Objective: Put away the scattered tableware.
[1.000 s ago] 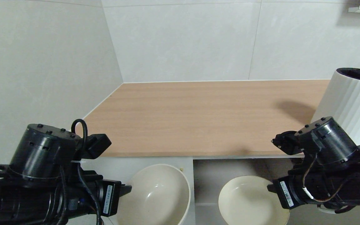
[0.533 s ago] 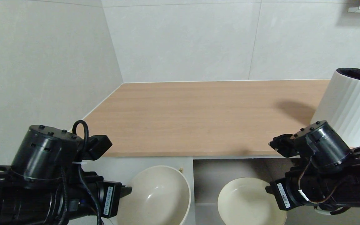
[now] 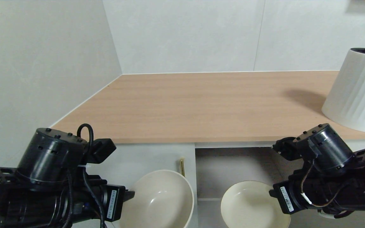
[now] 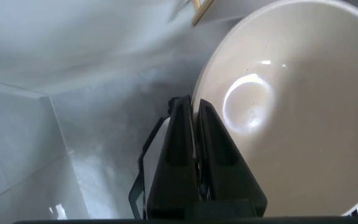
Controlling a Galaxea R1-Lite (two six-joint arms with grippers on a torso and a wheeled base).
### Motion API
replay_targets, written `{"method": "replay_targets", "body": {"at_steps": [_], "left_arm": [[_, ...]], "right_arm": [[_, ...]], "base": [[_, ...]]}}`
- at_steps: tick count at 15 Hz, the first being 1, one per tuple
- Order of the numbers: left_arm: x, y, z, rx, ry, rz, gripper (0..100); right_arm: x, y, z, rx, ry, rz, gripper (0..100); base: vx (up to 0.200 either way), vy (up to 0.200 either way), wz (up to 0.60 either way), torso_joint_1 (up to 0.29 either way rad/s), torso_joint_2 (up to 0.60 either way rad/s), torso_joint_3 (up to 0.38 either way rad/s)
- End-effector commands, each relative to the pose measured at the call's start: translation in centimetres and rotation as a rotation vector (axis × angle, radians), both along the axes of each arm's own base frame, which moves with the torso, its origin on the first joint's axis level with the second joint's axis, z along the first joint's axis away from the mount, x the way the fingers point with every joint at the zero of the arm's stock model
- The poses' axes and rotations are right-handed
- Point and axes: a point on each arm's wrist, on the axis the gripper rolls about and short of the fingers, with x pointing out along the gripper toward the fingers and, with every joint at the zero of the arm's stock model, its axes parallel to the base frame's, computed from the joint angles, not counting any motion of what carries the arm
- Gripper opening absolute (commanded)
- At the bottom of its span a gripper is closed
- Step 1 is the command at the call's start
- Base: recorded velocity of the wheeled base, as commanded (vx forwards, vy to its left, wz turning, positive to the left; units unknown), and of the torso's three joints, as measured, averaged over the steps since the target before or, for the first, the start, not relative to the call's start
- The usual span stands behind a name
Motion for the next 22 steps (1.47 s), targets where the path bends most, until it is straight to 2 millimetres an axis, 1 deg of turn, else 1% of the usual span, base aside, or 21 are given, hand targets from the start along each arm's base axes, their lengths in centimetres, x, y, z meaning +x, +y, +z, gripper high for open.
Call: {"method": "replay_targets", "body": {"at_steps": [1, 10, 15, 18, 20, 22], "left_arm": [[0.1, -0.1, -0.2, 0.003, 0.007, 0.000, 0], [0.1, -0.1, -0.2, 0.004, 0.009, 0.000, 0], [0.1, -0.1, -0.2, 0.003, 0.007, 0.000, 0], [0.1, -0.1, -0.2, 0.003, 0.007, 0.000, 0], [0.1, -0.1, -0.2, 0.003, 0.007, 0.000, 0], [0.1, -0.1, -0.2, 0.004, 0.009, 0.000, 0]], "right_arm": [[0.1, 0.1, -0.2, -0.005, 0.007, 0.000, 0], [0.2, 0.2, -0.4, -0.010, 0.013, 0.000, 0], [0.2, 0.2, -0.5, -0.012, 0.015, 0.000, 0], [1.3, 0.9, -2.2, -0.038, 0.052, -0.005, 0], [2.5, 1.3, -3.9, -0.055, 0.076, -0.025, 0], [3.9, 1.7, -6.1, -0.077, 0.107, -0.047, 0]], "base": [[0.000, 0.000, 0.00, -0.178, 0.48, 0.295], [0.000, 0.000, 0.00, -0.128, 0.43, 0.306], [0.000, 0.000, 0.00, -0.012, 0.04, 0.032], [0.000, 0.000, 0.00, 0.000, 0.00, 0.000], [0.000, 0.000, 0.00, 0.000, 0.00, 0.000], [0.000, 0.000, 0.00, 0.000, 0.00, 0.000]]}}
